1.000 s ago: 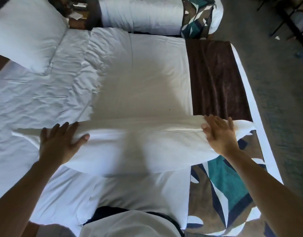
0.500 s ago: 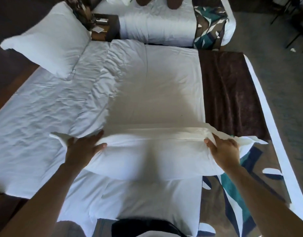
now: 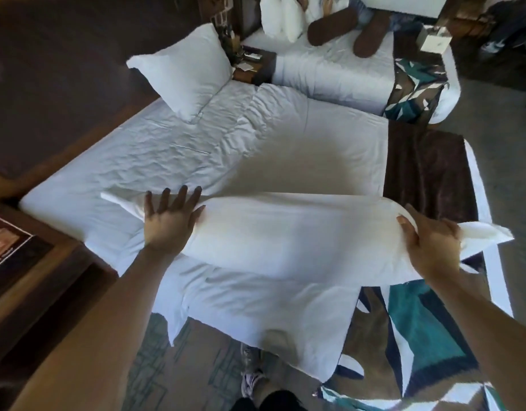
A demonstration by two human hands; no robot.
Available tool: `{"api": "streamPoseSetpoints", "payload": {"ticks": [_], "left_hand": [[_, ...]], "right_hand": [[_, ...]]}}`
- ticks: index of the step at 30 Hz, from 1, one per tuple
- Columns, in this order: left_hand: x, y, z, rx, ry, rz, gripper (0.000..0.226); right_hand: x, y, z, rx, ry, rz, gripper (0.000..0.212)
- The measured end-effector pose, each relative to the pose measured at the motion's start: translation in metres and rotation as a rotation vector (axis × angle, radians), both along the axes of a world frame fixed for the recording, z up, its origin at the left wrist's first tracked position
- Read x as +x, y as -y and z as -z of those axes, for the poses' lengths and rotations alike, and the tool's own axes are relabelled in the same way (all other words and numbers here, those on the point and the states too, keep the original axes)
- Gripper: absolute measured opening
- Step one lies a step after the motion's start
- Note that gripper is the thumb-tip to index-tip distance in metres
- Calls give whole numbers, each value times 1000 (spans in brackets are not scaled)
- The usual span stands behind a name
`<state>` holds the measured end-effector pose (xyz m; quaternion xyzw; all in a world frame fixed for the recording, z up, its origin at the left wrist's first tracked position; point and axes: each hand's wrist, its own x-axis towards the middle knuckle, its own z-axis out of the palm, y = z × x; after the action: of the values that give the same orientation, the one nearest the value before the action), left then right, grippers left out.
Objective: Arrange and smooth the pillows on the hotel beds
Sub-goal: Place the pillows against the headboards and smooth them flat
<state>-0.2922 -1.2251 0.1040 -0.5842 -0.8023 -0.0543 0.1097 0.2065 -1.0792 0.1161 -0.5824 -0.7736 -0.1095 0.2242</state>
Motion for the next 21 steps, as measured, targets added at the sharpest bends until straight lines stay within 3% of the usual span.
{"api": "streamPoseSetpoints", "payload": {"ticks": [9, 21], "left_hand": [[-53, 94, -56, 40, -26, -199, 54], [-119, 199, -42, -77, 8, -593, 63]], "right_hand": [[-91, -24, -31, 188, -3, -298, 45], [-299, -98, -14, 273, -45, -743, 48]]}}
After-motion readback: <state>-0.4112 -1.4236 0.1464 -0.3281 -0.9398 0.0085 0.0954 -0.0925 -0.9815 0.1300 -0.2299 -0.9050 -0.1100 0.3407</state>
